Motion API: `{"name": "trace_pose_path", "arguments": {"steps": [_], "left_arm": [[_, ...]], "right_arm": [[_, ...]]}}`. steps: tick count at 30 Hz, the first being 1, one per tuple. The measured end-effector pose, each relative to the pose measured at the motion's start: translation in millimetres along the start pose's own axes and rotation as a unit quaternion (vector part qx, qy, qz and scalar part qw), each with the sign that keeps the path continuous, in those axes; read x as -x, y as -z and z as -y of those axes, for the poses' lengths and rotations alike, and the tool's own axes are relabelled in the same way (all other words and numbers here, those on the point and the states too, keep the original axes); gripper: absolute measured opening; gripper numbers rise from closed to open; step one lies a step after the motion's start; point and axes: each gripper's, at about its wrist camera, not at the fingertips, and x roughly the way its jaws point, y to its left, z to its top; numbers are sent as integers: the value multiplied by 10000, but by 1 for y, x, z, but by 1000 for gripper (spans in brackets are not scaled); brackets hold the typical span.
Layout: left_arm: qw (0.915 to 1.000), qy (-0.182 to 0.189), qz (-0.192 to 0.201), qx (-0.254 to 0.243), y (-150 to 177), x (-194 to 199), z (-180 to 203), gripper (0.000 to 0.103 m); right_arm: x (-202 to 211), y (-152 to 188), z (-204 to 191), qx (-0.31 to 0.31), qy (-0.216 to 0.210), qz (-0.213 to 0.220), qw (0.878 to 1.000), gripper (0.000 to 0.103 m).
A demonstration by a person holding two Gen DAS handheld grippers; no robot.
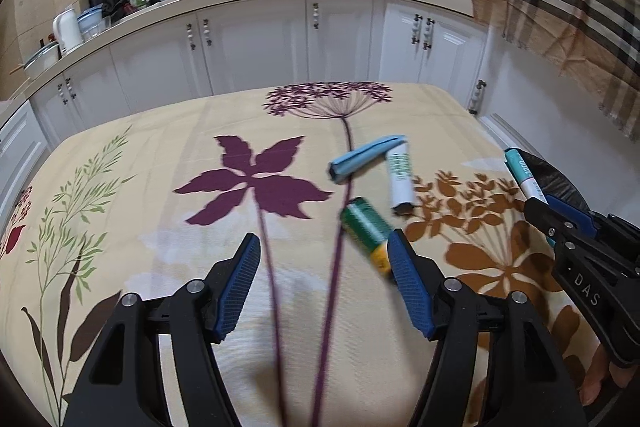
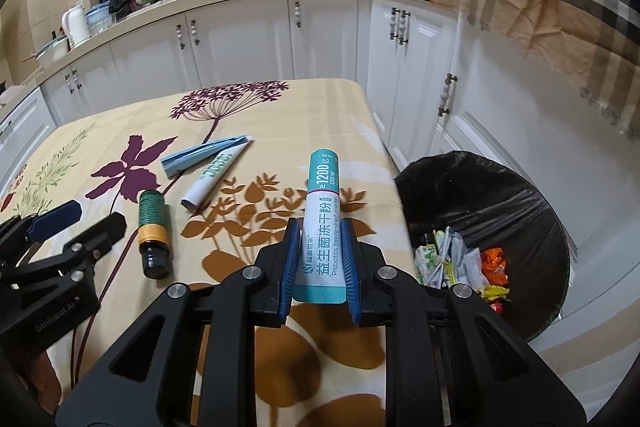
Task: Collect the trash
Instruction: 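Grasp the green can with yellow band with the left gripper, then carry the toothpaste tube and green can over the black bin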
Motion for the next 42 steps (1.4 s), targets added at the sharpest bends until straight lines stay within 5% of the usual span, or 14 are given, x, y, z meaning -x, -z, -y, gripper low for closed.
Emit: {"name": "trace_pose_path", "arguments": {"steps": [15,26,42], "left_arm": [[9991,-36,-423,-17,0,-30,21,65],[9986,208,-489,8,4,-29,14,25],[9993,239,-299,-2,7,-17,4,24]], "right_arm": [[5,3,25,-176,-19,18,9998,20],[4,3,18,-92,-6,-20,10000,20],[3,5,7,15,46,-72,10000,20]]}}
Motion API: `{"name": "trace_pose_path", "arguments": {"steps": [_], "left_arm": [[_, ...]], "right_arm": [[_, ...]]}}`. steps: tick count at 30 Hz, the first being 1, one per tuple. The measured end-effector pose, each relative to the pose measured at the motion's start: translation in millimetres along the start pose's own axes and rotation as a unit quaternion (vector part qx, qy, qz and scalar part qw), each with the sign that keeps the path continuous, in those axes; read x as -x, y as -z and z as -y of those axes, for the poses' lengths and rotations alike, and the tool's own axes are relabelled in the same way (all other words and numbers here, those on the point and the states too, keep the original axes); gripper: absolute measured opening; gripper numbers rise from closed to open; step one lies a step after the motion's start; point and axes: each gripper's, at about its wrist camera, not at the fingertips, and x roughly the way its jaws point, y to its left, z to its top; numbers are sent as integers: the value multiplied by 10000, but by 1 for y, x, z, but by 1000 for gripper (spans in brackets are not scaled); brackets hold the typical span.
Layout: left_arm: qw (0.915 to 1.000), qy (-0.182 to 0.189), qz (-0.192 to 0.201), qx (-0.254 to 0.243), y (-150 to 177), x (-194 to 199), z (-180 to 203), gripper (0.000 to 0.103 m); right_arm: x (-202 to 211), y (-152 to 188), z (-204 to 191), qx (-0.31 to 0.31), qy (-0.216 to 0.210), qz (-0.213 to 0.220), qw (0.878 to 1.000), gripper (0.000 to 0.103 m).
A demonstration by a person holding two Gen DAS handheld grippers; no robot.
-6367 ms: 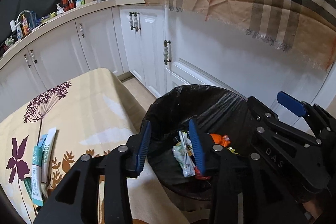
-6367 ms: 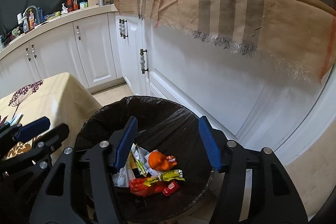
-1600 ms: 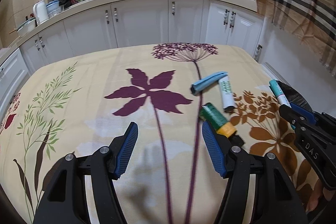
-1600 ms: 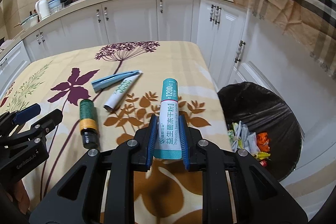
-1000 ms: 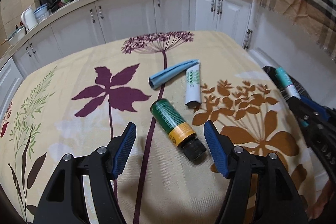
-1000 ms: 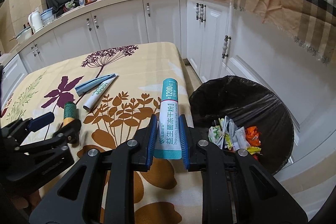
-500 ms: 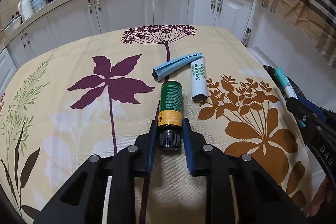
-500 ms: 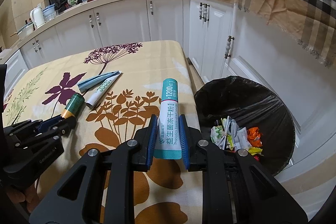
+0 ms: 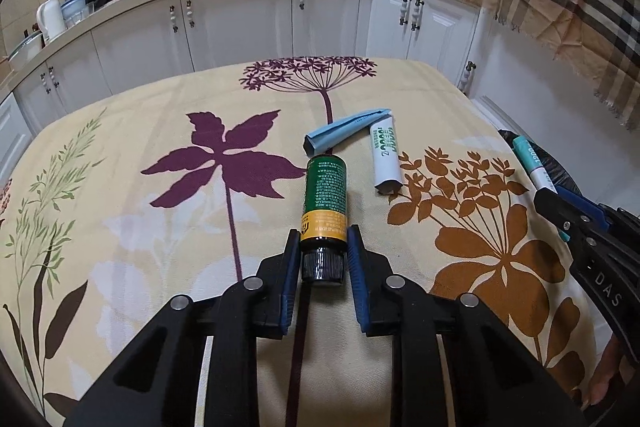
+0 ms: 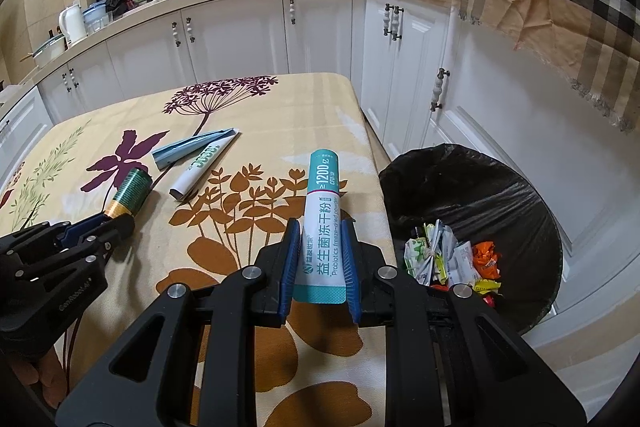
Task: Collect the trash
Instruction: 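Carry the toothpaste tube and green can over the black bin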
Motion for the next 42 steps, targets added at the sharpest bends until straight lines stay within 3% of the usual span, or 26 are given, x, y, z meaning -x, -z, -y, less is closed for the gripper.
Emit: {"name": "trace_pose_path", "arguments": {"steps": [16,28,42], "left_arm": [[9980,285,547,-165,-16,31,19,24],[9882,851,994,-795,-38,31,93,24],[9773,1156,1017,-1452,-54,-10,179,24]], "right_arm": [[13,-3,35,-250,374,216,9988,20],[15,-2,104,-737,1038,326,9913,20],[-12,-2,152,-1027,1352,297,9850,20]]}}
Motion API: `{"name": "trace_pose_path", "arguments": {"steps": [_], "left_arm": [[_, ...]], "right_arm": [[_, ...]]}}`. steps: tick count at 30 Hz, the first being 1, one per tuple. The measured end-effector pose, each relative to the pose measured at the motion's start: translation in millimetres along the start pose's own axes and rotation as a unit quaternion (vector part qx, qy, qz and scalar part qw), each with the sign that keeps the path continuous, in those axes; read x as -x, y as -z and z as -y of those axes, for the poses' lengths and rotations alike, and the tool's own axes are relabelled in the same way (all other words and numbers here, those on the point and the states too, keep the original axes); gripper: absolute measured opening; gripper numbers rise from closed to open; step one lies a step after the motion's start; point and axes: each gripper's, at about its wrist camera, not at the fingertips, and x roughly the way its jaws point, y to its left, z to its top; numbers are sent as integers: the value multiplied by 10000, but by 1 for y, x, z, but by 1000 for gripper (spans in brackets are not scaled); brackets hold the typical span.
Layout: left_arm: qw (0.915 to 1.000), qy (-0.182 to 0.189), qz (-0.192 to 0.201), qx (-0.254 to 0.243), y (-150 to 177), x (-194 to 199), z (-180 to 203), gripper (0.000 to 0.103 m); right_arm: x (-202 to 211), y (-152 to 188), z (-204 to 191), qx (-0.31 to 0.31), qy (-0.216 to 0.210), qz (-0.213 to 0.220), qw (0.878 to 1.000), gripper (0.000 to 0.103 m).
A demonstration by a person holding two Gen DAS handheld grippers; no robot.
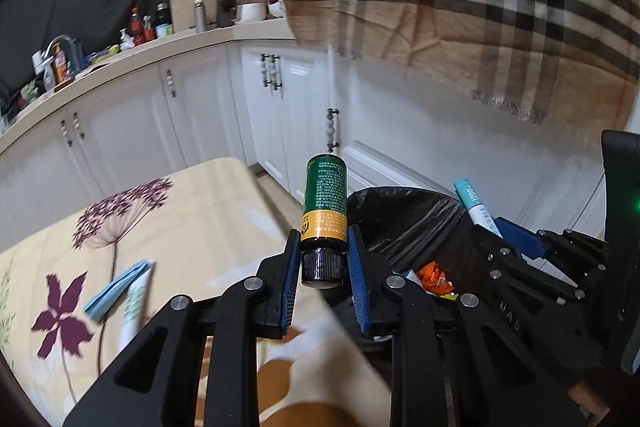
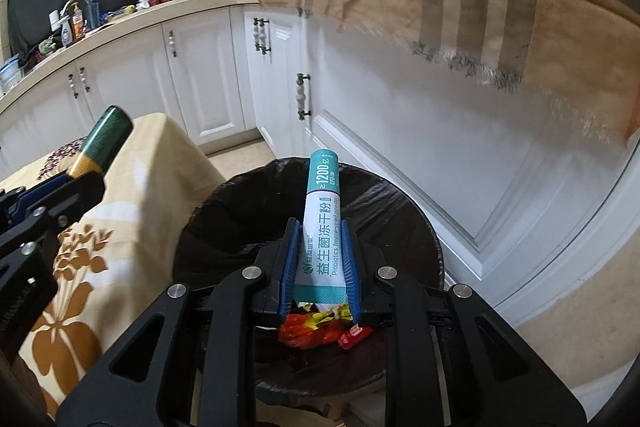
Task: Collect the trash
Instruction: 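Carry the toothpaste tube and green can over the black bin, then open both grippers to drop the tube and can into the bin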
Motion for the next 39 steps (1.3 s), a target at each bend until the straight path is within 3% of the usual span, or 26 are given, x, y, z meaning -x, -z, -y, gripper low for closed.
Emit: {"name": "trace_pose_path", "arguments": {"steps": [14,18,20,23,34,39], "left_arm": [[9994,25,-309,-179,-15,-44,23,24],[9988,41,-449,-209,-18,-53,25,26],[9986,22,-491,-218,-17,-55,25,38],[9987,11,-454,-220,-18,-55,24,46],[9991,-51,-312,-273,-18,-50,26,57],[9994,-66,-241,-231,-18,-39,19,61]], "right_arm": [[-35,-3,21,-199,168,-128,9996,21],[-41,-4,23,-256,218,-154,9993,30],[-42,-4,23,-265,262,-154,9992,34],[-42,-4,24,-274,284,-142,9991,34],[-32,-1,28,-321,344,-105,9988,36],[-23,-1,24,-336,335,-82,9988,43]]}}
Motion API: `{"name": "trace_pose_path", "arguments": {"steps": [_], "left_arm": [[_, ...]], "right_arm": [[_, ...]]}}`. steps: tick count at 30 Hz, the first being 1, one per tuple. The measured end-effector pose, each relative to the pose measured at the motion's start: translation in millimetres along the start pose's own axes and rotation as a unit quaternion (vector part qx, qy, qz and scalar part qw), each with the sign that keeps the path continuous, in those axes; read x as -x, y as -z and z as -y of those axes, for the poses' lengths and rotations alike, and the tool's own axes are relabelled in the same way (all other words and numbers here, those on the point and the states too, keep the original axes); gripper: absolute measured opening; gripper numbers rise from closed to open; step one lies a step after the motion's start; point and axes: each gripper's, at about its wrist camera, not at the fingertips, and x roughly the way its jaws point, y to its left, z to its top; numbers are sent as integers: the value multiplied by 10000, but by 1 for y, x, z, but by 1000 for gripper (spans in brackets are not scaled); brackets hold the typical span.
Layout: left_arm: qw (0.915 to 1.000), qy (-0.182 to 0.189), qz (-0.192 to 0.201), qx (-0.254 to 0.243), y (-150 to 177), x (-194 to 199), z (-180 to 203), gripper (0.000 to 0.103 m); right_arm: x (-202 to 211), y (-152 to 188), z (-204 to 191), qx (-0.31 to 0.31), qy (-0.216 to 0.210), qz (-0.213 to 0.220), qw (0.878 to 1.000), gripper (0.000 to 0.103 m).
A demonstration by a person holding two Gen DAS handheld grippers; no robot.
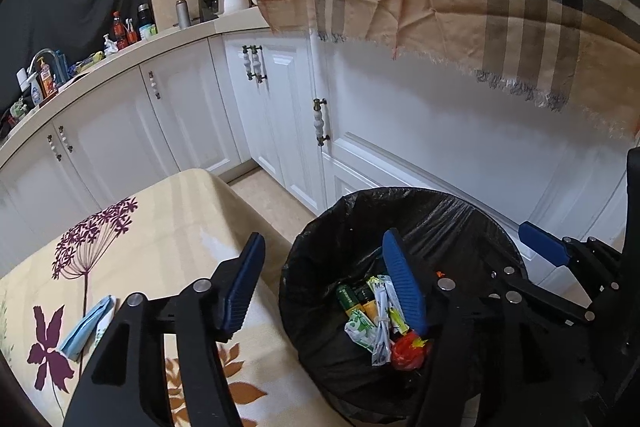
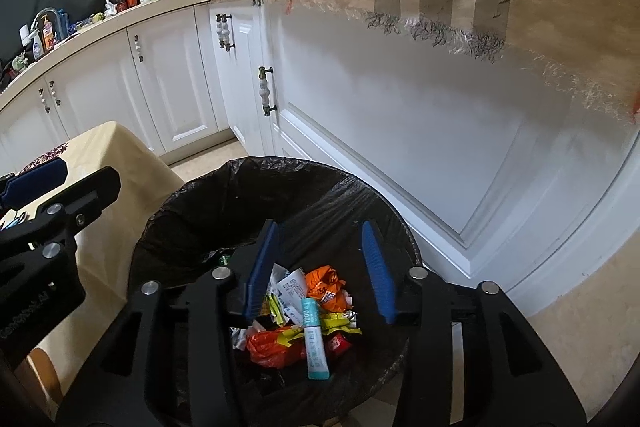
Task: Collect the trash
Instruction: 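Open both grippers to drop the tube and can into the bin, then move both open grippers back over the table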
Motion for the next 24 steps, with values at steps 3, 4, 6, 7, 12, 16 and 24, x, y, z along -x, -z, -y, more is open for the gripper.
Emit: {"name": "trace_pose_path", "arguments": {"steps": [3,4,6,7,12,16,24], "left_arm": [[10000,-54,40,33,2,8,-8,62],[9999,-83,52,38,3,11,-11,63],[9998,-166,71,63,8,17,-19,64],[9997,-202,73,81,10,19,-24,65],[9987,-449,65,244,23,36,-54,66],[9968,-703,26,382,38,51,-84,67],[9889,-1266,-71,778,69,79,-148,67]], "right_arm": [[6,0,-6,19,-54,7,10000,43],[8,1,-10,28,-88,10,10000,43],[12,2,-17,59,-154,18,9999,43],[14,1,-20,71,-183,20,9998,43],[25,2,-47,206,-420,34,9989,44],[33,1,-70,318,-621,50,9976,44],[56,-6,-114,682,-840,172,9940,44]]}}
